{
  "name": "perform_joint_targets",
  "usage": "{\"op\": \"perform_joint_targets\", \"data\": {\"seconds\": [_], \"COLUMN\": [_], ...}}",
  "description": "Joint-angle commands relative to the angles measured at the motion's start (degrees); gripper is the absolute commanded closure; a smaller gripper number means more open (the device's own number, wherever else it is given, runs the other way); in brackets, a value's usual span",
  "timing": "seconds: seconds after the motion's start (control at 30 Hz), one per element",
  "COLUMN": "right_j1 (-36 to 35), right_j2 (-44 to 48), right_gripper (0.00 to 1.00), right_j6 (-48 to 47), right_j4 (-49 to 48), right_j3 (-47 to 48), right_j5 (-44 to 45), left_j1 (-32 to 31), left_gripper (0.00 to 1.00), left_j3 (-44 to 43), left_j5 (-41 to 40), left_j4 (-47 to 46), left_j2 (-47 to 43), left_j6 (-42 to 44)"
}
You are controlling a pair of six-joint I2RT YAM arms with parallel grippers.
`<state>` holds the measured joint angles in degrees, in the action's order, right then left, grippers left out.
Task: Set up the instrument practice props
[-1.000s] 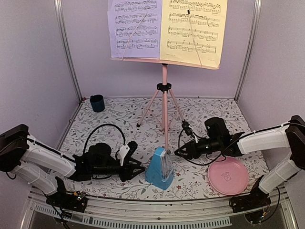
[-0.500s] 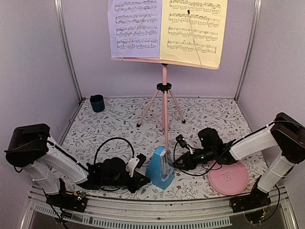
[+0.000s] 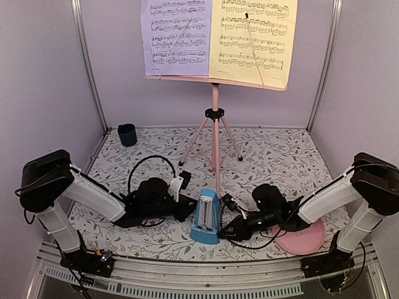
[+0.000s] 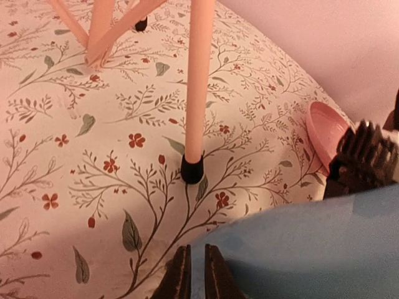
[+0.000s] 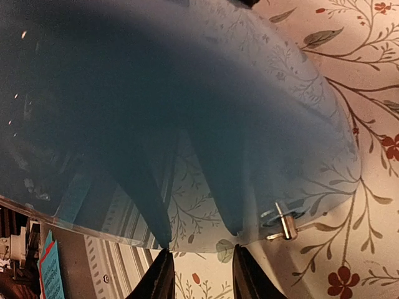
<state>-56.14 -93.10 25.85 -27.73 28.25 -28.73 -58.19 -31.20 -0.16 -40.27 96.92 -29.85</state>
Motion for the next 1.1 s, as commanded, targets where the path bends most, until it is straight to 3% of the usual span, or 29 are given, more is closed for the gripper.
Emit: {"op": "perform_joint_targets", "data": {"seconds": [0.0, 0.17, 0.33, 0.4, 0.57, 0.77, 0.97, 1.03, 1.07], "right_j1": [-3.17, -4.85, -4.62, -4.3, -4.15, -5.91, -7.88, -7.93, -7.93], "right_j2": [-2.04, 0.94, 8.4, 9.7, 4.34, -3.94, -9.94, -11.16, -11.31], "right_gripper": [0.66, 0.63, 0.56, 0.55, 0.6, 0.63, 0.63, 0.63, 0.63], "right_j6": [4.08, 5.49, 3.98, 2.93, 1.85, 5.22, 6.95, 8.18, 8.66], "right_j4": [-5.72, -7.38, -6.41, -5.4, -6.58, -18.26, -23.2, -25.53, -26.27], "right_j3": [1.72, 0.41, -3.66, -3.73, -0.76, 1.03, 5.79, 5.72, 5.38], "right_j5": [3.43, 5.97, 9.42, 9.27, 5.94, 5.27, 7.9, 7.55, 7.48], "left_j1": [3.13, 5.28, 4.16, 2.62, -5.07, -9.79, -16.83, -19.61, -20.72], "left_gripper": [0.86, 0.7, 0.36, 0.29, 0.28, 0.29, 0.25, 0.2, 0.09], "left_j3": [-4.8, -3.45, 2.18, 4.35, 7.24, 10.05, 9.17, 8.29, 7.74], "left_j5": [4.23, 0.7, -8.28, -10.35, -14.58, -15.38, -21.49, -24.53, -26.35], "left_j4": [0.03, 1.27, 7.25, 10.25, 16.21, 16.62, 17.82, 18.25, 18.58], "left_j2": [2.42, -2.36, -13.61, -18.24, -25.32, -30.87, -30.41, -29.17, -28.49], "left_j6": [5.17, 6.18, 7.8, 7.05, 4.96, -0.21, -1.07, -1.03, -1.25]}}
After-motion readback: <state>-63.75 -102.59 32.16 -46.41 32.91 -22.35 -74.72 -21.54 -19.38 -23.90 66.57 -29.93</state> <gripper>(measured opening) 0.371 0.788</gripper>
